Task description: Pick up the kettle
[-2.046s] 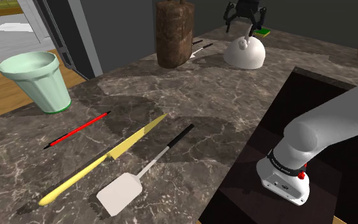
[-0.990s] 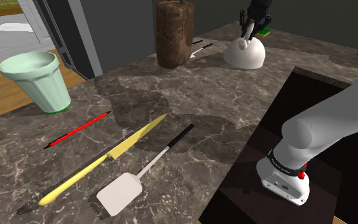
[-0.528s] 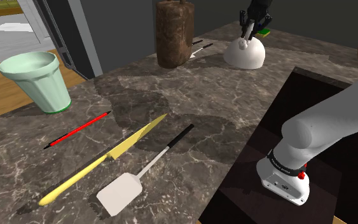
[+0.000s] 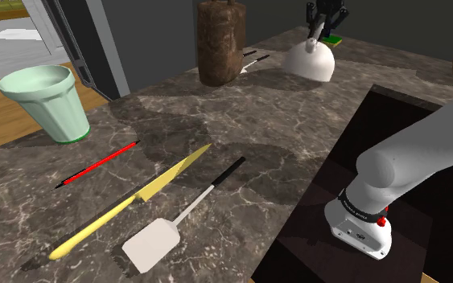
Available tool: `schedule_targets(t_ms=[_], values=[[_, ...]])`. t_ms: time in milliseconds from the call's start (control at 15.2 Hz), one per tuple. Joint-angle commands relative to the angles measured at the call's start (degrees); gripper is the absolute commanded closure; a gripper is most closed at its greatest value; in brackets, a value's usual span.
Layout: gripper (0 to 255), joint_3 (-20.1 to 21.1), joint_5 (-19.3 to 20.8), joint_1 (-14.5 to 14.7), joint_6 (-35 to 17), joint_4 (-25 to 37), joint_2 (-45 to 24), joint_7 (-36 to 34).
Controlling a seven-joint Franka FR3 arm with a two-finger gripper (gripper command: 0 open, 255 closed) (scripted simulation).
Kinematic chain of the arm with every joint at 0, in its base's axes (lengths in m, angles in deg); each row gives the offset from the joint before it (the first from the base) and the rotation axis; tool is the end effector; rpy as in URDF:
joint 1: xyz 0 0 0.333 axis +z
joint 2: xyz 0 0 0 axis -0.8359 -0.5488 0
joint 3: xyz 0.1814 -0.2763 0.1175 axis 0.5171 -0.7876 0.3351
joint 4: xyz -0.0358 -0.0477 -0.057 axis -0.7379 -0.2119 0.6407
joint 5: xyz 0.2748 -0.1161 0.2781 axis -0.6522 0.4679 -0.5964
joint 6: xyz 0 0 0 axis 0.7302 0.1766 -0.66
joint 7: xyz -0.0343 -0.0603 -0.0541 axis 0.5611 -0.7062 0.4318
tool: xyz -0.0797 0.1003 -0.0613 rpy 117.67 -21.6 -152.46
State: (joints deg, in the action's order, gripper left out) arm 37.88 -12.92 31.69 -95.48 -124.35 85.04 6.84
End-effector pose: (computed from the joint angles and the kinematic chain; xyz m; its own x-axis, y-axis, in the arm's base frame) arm 0.4032 -0.2063 0.6642 0.0281 -0.9721 -0.2327 -0.9996 -0.0279 -0.0042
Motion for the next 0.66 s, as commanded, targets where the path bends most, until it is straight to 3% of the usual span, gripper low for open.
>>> schedule_targets(t_ms=[0, 594], values=[[255, -0.05, -0.12, 0.04, 1.67, 2.39, -0.63, -0.29], [255, -0.37, -0.61, 0.08, 7.61, 11.11, -3.37, -1.19]])
